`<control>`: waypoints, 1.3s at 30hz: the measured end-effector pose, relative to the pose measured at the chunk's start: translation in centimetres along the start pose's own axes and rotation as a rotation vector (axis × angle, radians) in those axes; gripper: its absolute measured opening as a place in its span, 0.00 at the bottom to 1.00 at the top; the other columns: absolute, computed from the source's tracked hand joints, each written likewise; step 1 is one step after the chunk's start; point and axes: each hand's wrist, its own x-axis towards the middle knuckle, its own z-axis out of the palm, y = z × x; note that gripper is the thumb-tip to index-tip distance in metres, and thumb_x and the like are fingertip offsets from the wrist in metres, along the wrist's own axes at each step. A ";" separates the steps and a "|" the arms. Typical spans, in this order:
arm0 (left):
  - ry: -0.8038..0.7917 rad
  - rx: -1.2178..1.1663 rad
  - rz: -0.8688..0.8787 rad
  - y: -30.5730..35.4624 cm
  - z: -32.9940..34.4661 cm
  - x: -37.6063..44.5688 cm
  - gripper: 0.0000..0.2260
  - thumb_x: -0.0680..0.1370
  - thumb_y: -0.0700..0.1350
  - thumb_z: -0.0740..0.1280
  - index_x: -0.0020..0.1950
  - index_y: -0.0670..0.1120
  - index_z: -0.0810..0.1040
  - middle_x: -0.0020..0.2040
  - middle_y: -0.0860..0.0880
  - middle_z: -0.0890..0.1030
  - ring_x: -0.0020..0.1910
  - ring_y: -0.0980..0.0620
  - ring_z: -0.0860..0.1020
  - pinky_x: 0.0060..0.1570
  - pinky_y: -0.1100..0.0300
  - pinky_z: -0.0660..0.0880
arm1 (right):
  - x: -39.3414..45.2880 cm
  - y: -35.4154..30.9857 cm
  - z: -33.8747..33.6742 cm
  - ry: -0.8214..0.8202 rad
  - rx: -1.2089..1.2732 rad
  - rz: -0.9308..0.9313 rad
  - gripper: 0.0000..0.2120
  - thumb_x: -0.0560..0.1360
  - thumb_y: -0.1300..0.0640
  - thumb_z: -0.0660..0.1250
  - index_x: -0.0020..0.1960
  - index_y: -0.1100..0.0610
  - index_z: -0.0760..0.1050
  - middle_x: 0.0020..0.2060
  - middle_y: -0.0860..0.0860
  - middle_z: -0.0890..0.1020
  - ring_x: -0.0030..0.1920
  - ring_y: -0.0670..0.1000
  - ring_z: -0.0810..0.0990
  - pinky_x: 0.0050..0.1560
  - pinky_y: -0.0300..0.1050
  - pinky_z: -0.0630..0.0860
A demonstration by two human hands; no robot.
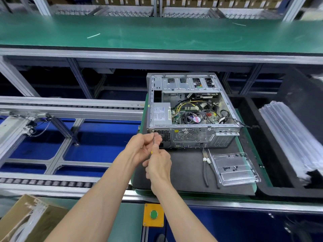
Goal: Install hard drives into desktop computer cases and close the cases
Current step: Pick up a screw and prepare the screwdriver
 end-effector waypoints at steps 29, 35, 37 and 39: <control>0.175 0.191 0.027 0.7 0.4 0.1 0.02 0.73 0.30 0.73 0.42 0.32 0.81 0.35 0.39 0.83 0.30 0.47 0.84 0.30 0.56 0.82 | -0.4 1.0 0.2 0.166 -0.068 -0.104 0.15 0.76 0.47 0.69 0.39 0.58 0.77 0.35 0.52 0.82 0.38 0.55 0.80 0.39 0.48 0.77; 0.047 0.205 -0.003 0.3 -0.3 -0.2 0.07 0.78 0.37 0.71 0.42 0.34 0.84 0.39 0.40 0.85 0.33 0.49 0.84 0.38 0.56 0.81 | -0.2 0.4 0.7 0.133 -0.030 0.029 0.19 0.84 0.48 0.51 0.46 0.57 0.75 0.44 0.57 0.84 0.48 0.59 0.82 0.53 0.57 0.80; 0.030 0.189 -0.024 0.5 -0.4 -0.2 0.08 0.80 0.34 0.66 0.47 0.33 0.83 0.43 0.39 0.86 0.36 0.48 0.85 0.39 0.55 0.83 | -0.3 0.0 0.7 0.121 0.094 0.076 0.20 0.83 0.46 0.53 0.45 0.58 0.75 0.42 0.58 0.84 0.43 0.58 0.82 0.47 0.56 0.79; 0.071 0.171 -0.002 0.6 -0.1 -0.1 0.05 0.79 0.30 0.65 0.49 0.31 0.81 0.40 0.38 0.85 0.36 0.46 0.86 0.34 0.55 0.83 | -0.5 0.0 0.5 0.111 0.173 0.089 0.20 0.80 0.40 0.59 0.43 0.56 0.74 0.39 0.56 0.83 0.38 0.57 0.80 0.43 0.56 0.78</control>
